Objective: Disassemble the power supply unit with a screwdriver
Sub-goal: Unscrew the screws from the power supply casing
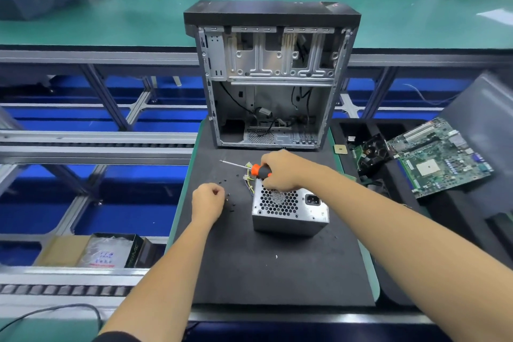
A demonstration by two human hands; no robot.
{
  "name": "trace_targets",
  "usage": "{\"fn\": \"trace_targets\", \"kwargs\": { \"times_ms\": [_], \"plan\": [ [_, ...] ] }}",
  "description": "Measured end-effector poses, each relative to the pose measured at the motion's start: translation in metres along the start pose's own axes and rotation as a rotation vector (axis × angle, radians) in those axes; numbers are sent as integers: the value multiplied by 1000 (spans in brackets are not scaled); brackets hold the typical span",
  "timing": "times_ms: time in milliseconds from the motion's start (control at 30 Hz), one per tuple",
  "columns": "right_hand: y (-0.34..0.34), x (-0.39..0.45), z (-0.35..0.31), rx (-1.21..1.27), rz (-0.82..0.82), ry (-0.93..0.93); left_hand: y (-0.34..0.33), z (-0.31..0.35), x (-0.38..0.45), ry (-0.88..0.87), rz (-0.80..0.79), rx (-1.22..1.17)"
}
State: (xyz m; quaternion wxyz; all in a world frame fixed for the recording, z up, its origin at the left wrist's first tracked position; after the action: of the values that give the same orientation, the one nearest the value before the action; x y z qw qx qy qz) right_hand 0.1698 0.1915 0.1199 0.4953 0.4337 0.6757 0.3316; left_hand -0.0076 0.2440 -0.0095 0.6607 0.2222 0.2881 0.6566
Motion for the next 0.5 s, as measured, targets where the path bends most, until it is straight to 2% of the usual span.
{"fn": "trace_targets", "kwargs": {
  "times_ms": [100,200,267,367,500],
  "plan": [
    [26,-19,3,6,128,0,25,28,-10,-76,167,-153],
    [65,-46,8,18,282,20,43,87,-24,-277,240,-349],
    [92,-67,13,-5,378,9,35,135,-37,-473,121,-344],
    [124,-101,20,-61,447,-20,1,187,-67,-699,-150,-201],
    [135,-141,28,-61,456,-28,-32,196,-92,-678,-261,-197]
  ]
}}
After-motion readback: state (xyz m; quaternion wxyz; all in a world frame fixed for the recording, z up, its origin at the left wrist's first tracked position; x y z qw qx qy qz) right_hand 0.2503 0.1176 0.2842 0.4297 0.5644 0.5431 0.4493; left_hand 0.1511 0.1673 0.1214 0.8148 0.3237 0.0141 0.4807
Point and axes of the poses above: each hand's wrist, its own x-axis towards the middle knuckle, its own y-axis out of the back of the hand, z = x × y, the point moved 8 cm from there along x, towards the middle knuckle, and after that the axes turned 4 degrees about -x, right-handed, at the moved point
